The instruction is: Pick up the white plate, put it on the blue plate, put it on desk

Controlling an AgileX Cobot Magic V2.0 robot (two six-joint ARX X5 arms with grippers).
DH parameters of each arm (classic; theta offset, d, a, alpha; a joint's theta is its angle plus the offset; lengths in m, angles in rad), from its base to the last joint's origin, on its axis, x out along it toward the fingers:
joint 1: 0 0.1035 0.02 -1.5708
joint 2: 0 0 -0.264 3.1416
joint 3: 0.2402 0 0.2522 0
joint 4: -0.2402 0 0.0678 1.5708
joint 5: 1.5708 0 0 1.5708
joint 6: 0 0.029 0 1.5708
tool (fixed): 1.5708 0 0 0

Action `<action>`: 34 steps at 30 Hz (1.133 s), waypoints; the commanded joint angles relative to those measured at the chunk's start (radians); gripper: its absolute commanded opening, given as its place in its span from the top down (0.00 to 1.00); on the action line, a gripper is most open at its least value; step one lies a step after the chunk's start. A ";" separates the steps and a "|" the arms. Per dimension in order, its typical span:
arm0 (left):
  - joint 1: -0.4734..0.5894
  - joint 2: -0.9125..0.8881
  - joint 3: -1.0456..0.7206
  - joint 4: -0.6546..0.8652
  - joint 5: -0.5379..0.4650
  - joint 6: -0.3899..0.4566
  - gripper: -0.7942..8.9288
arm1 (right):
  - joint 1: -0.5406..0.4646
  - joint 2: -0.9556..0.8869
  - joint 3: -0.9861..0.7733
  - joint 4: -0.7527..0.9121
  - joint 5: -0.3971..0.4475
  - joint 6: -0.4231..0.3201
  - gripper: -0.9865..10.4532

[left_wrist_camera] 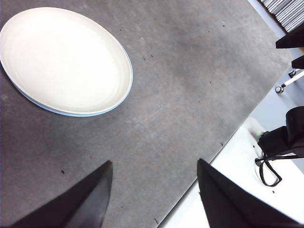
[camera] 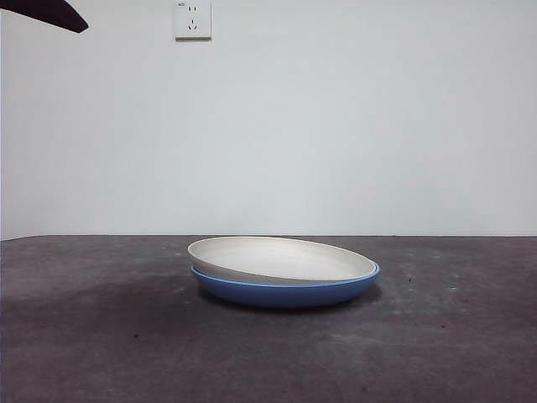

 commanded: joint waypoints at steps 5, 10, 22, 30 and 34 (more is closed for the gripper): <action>-0.005 0.006 0.009 0.002 0.008 0.016 0.63 | 0.005 0.008 0.017 0.010 -0.002 -0.012 0.67; -0.005 0.006 0.009 0.002 0.008 0.016 0.89 | 0.005 0.008 0.017 0.000 -0.002 -0.013 0.82; -0.005 0.006 0.009 0.005 0.008 0.017 0.91 | 0.005 0.008 0.017 0.029 -0.001 -0.015 0.91; -0.005 0.006 0.009 0.006 0.008 0.017 0.91 | 0.005 0.008 0.017 0.051 -0.001 -0.015 0.91; -0.005 0.006 0.009 0.006 0.008 0.016 0.91 | 0.005 0.008 0.017 0.051 -0.001 -0.015 0.91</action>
